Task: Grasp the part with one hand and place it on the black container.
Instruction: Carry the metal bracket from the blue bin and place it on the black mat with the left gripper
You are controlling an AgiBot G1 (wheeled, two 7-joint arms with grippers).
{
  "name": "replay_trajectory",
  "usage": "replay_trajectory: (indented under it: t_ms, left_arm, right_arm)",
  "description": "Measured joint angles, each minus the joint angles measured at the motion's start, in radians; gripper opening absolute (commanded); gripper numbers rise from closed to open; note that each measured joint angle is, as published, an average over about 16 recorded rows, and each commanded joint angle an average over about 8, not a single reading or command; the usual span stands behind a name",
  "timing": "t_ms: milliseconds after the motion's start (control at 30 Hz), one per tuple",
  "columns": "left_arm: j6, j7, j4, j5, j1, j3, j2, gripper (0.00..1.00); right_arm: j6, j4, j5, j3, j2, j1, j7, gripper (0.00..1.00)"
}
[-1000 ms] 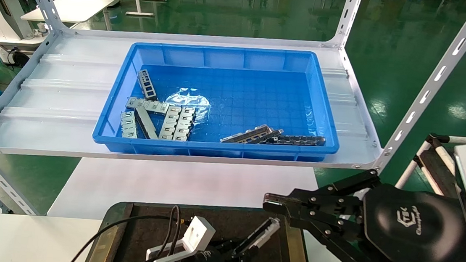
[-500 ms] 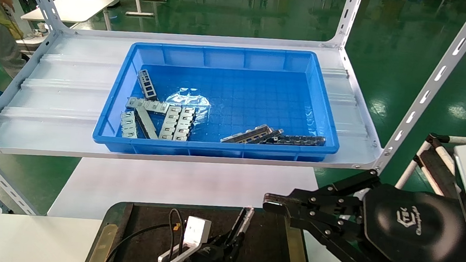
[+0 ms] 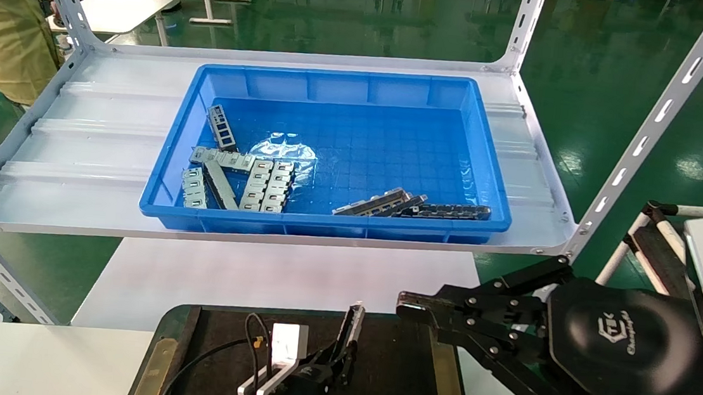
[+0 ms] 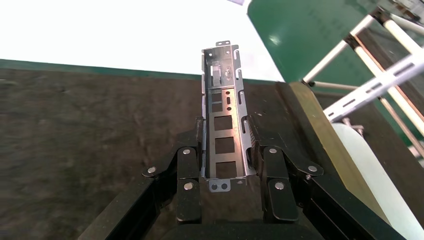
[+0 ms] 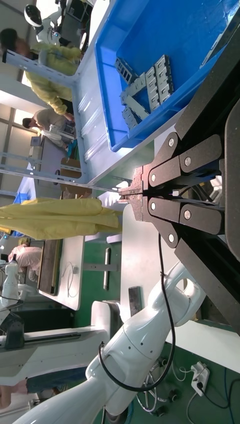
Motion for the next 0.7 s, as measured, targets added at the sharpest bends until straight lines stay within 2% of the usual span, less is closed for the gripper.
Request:
replay_trajectory:
  t_ms: [300,700]
  left_arm:
    - [-0.104,-0.083,-0.033,0.004,-0.004,0.047,0.005,0.0]
    - [-0.184,-0.248,-0.012,0.048,-0.04,0.159,0.008,0.0]
  right_arm:
    - [0.0,0.0,0.0,0.0,0.0,0.0,0.0,0.0]
    - [0.0,0.0,0.0,0.0,0.0,0.0,0.0,0.0]
